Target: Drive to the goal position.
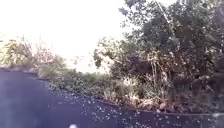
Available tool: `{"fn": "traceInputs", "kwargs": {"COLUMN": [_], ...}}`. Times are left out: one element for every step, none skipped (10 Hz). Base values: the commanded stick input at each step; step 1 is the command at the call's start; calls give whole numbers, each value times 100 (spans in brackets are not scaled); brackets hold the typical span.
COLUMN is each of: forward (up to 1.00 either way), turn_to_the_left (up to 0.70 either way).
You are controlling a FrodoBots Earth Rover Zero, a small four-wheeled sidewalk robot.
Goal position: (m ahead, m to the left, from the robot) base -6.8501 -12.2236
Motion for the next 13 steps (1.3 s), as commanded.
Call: {"fn": "traceInputs", "kwargs": {"forward": [0, 0, 0, 0, 0, 1, 2, 3, 50, 49, 49, 49, 49], "turn_to_the_left": [0, 0, 0, 0, 0, 0, 0, 0, -50, -49, -49, -49, -49]}}
